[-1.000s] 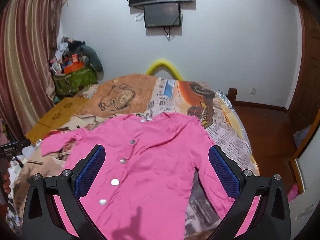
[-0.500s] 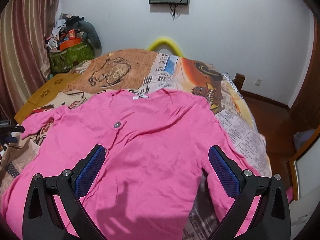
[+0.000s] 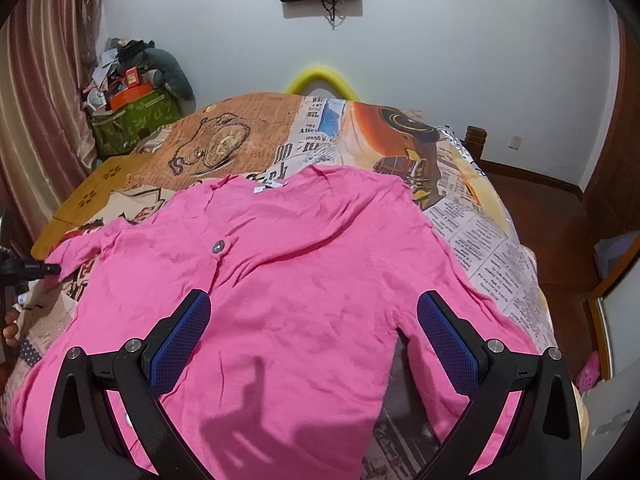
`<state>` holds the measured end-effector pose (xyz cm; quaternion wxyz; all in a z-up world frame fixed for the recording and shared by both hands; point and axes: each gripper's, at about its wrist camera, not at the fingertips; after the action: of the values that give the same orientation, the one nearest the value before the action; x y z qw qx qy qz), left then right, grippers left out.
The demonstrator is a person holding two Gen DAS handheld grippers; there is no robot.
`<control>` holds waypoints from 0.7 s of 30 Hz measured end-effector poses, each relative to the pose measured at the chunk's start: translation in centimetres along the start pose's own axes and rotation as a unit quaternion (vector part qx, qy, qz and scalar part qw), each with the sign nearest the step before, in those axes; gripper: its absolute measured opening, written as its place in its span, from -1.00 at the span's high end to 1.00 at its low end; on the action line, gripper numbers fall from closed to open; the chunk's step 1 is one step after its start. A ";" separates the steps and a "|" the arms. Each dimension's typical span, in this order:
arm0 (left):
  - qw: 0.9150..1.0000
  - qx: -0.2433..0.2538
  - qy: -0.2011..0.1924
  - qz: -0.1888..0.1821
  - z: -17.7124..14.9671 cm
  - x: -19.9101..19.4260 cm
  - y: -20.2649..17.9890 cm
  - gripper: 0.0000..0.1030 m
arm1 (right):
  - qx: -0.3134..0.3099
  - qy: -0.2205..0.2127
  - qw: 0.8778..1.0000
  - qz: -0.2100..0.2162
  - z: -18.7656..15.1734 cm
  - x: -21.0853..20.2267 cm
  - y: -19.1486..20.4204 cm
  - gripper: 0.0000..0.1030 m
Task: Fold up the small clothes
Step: 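Reach the left tool to a sleeve cuff and grasp it, then carry the sleeve across the cardigan body and open the left tool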
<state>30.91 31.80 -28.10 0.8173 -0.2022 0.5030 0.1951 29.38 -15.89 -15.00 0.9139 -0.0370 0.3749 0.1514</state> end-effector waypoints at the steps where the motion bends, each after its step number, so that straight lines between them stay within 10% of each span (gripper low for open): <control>1: 1.000 -0.003 0.002 -0.007 0.1 -0.2 -0.1 0.90 | 0.002 -0.003 1.000 -0.001 0.1 -0.3 -0.1 -0.99; 21: 0.977 0.152 -0.111 -0.097 3.6 -12.8 -17.4 0.90 | 0.016 -0.028 0.999 -0.033 -1.1 -4.4 -4.5 -0.99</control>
<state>37.33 17.63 -12.73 0.9042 -0.1009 0.4111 0.0576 26.98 -21.48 -12.93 0.9289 -0.0300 0.3503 0.1162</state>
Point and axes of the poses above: each gripper's, at about its wrist camera, not at the fingertips, and x roughly the way its jaws point, y to its left, z to its top, and after that the axes turned 2 degrees about -z, right-handed
